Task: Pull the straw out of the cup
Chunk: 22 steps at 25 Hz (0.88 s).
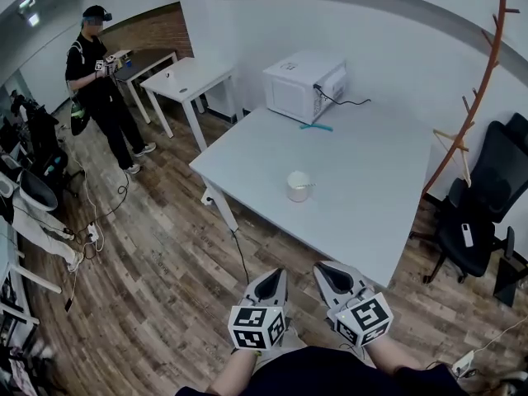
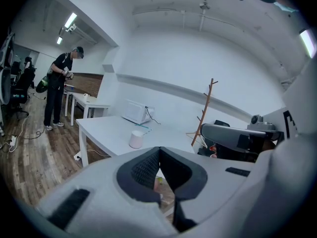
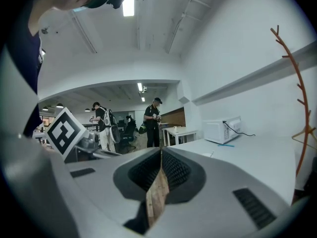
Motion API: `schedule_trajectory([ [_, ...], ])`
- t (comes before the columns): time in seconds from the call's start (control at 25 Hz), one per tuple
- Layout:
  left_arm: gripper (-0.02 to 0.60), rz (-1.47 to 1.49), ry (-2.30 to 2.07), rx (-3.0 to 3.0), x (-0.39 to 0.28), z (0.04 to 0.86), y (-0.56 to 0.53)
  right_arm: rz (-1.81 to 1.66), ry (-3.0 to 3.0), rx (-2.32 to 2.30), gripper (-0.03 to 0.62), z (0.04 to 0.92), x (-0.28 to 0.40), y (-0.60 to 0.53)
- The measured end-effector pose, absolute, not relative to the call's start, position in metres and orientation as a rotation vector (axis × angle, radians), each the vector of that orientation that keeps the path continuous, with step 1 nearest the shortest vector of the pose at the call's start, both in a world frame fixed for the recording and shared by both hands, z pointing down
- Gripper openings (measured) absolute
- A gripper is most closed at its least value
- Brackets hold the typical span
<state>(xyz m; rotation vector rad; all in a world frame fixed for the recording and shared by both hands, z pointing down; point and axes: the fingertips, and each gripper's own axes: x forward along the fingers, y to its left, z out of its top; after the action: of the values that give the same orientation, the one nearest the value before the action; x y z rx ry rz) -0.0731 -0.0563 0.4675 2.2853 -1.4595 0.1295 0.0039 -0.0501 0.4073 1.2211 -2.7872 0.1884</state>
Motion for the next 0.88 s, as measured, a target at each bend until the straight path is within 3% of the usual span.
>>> schedule_trajectory([
  [0.88,0.016,0.163,-1.399,2.316,-0.101,0.483,-0.127,0.229,-2.735,1.309,0.031,0.427,-0.022,-0.124],
])
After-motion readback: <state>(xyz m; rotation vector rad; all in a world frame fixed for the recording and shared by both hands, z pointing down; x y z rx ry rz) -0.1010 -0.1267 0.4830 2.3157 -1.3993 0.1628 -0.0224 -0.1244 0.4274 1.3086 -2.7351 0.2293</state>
